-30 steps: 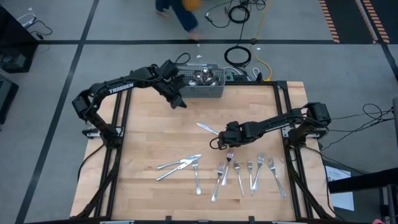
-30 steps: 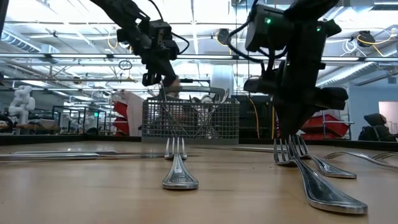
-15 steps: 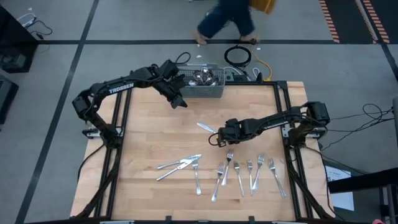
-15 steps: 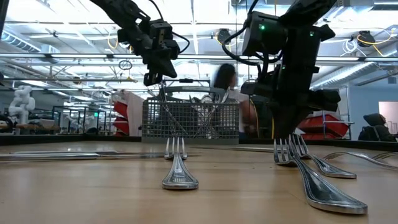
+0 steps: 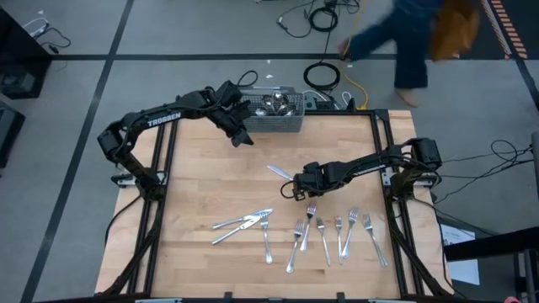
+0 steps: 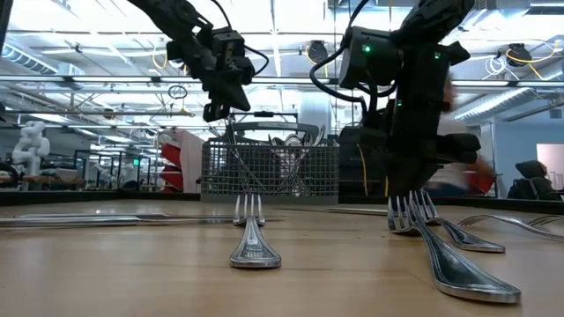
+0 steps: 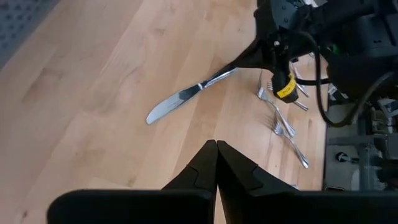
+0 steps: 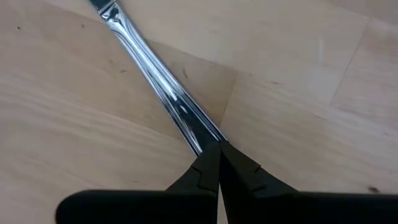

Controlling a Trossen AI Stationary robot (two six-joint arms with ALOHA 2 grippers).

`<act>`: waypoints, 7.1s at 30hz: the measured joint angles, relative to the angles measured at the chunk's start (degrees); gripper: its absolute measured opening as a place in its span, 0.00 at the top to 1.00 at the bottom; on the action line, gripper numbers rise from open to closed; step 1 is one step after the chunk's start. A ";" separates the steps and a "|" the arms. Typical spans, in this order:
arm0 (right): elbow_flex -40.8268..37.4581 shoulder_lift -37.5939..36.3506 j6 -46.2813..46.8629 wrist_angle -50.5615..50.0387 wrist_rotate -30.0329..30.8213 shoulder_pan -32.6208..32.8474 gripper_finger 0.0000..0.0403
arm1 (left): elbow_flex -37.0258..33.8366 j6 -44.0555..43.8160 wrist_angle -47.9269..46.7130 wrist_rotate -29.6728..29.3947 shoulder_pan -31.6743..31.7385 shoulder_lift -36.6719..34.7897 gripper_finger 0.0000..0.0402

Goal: Sort silverware
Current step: Put the silver knife into the gray utensil holder

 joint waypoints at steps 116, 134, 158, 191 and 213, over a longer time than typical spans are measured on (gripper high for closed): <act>-0.33 0.31 -9.91 6.79 0.13 -0.96 1.00 | -20.22 -43.39 33.37 -8.10 -10.87 18.78 0.63; 0.82 0.05 -16.06 7.01 4.87 -1.04 1.00 | -20.40 -36.96 34.48 -3.85 -10.64 17.81 0.99; 11.69 6.38 -65.38 5.96 7.84 -3.54 0.54 | -20.31 -31.14 33.19 -4.80 -8.94 17.55 0.90; 15.48 12.30 -59.62 5.46 -0.42 -5.69 0.98 | -20.59 -23.71 24.22 -2.65 -1.92 12.49 0.90; 18.84 8.28 -60.11 3.83 -1.01 -8.89 0.78 | -20.40 -9.69 0.54 -9.31 1.44 -4.91 0.90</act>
